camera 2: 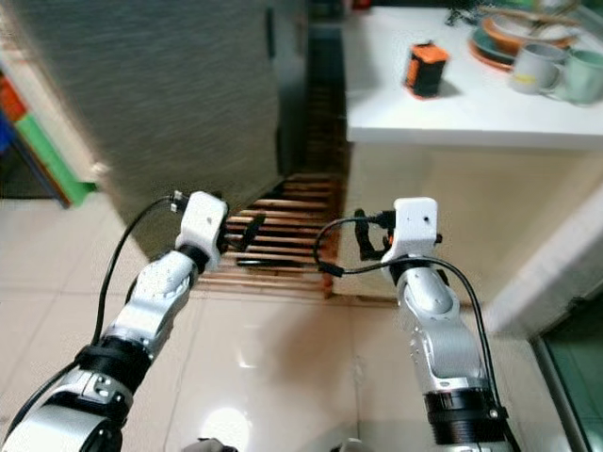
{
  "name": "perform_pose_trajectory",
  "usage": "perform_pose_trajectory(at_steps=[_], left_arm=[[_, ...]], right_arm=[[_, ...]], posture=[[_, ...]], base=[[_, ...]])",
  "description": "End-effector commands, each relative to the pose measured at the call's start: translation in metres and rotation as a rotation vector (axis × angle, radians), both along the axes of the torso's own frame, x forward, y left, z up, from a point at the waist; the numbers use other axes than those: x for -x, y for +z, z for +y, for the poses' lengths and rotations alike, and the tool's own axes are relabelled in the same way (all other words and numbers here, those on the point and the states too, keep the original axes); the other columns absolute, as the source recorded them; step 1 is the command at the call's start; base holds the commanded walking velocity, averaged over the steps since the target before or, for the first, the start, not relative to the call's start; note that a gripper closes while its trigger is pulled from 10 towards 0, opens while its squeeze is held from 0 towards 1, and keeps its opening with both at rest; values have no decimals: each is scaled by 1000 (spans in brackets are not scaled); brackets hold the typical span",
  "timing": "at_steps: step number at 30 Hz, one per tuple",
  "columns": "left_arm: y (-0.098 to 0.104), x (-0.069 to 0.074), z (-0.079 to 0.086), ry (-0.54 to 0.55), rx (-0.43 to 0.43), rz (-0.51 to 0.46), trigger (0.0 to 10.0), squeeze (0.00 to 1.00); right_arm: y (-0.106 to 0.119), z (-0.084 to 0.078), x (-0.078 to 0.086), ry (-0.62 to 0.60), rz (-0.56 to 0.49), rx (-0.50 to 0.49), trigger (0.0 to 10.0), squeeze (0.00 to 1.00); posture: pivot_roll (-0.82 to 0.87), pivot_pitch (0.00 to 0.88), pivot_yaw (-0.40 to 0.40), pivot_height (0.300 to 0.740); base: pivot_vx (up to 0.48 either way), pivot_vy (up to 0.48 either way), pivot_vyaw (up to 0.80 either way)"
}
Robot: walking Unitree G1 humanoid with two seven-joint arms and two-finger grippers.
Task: Restocking fridge
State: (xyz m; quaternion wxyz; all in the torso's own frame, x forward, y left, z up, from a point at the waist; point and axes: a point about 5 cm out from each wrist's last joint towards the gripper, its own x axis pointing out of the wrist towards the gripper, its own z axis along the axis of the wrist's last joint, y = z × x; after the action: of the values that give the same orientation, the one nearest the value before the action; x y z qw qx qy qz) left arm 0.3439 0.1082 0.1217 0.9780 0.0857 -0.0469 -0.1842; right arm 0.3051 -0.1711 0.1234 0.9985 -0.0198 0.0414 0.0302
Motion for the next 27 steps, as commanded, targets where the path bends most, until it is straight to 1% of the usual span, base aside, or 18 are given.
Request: perform_pose_trajectory(at_steps=[1, 2, 6, 9, 11, 12, 14, 15, 19, 21, 27], left_arm=[[15, -6, 8, 28, 20, -29, 10000, 0], [15, -6, 8, 28, 20, -29, 10000, 0], [23, -11, 18, 72, 37, -35, 10000, 0], [24, -14, 22, 120, 28, -18, 10000, 0], [31, -14, 22, 135, 79, -40, 10000, 0], [31, -14, 22, 135, 79, -40, 10000, 0], [36, -14, 19, 134, 138, -48, 10000, 0], [36, -14, 19, 134, 138, -48, 10000, 0], [36, -14, 17, 149, 132, -42, 10000, 0], [35, -14, 17, 159, 142, -34, 10000, 0], [35, -17, 22, 183, 147, -17, 10000, 0]], right_arm=[[-1, 4, -1, 2, -8, -14, 10000, 0], [-1, 4, -1, 2, -8, -14, 10000, 0], [-3, 8, 2, 11, -14, -11, 10000, 0], [-5, 8, 3, 12, -12, -2, 10000, 0], [-5, 8, 3, 14, -17, 2, 10000, 0], [-5, 8, 3, 14, -17, 2, 10000, 0], [-2, 10, 3, 24, -31, 11, 10000, 0], [-2, 10, 3, 24, -31, 11, 10000, 0], [-2, 10, 2, 26, -34, 13, 10000, 0], [-2, 10, 1, 28, -37, 15, 10000, 0], [-3, 12, 1, 34, -38, 20, 10000, 0]], posture=[[-138, 0, 59, 740], [-138, 0, 59, 740], [-142, 0, 61, 740], [-149, 0, 60, 740], [-153, 0, 58, 740], [-153, 0, 58, 740], [-153, 0, 54, 740], [-153, 0, 54, 740], [-152, 0, 51, 740], [-152, 0, 51, 740], [-151, 0, 51, 740]], base=[[0, 450, 0], [0, 450, 0], [127, 423, 0], [0, 0, 0], [0, 0, 0], [0, 0, 0], [0, 0, 0], [0, 0, 0], [363, 211, 0], [386, 281, 0], [389, 281, 0]])
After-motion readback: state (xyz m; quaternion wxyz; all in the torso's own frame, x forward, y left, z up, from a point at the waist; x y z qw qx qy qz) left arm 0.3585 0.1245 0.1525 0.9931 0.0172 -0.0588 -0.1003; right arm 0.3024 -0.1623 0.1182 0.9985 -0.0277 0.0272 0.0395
